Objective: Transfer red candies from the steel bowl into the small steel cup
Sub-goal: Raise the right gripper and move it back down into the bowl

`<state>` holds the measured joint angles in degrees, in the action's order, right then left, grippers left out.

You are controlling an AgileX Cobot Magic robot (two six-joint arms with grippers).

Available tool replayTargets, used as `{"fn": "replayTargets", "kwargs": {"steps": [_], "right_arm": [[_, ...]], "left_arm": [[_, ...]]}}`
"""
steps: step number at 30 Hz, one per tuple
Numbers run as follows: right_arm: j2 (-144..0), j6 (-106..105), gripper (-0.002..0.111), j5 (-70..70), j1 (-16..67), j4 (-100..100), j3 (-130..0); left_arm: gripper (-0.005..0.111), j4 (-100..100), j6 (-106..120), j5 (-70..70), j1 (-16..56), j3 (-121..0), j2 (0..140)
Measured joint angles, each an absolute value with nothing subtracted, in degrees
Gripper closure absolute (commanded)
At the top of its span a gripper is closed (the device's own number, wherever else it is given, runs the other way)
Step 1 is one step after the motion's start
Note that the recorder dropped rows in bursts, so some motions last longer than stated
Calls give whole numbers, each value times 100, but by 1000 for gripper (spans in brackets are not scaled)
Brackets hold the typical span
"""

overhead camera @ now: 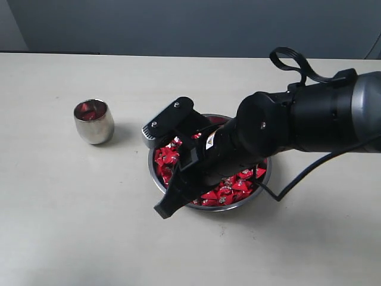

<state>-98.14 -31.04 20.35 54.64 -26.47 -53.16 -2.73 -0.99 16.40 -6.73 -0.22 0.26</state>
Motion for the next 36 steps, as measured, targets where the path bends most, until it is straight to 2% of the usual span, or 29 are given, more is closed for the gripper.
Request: {"fn": "replayTargets", "kwargs": {"steps": [36], "right_arm": [[-10228, -3104, 109, 1708, 5464, -1899, -5316]], "left_arm": [[106, -273, -99, 1640, -673, -22, 26]]}}
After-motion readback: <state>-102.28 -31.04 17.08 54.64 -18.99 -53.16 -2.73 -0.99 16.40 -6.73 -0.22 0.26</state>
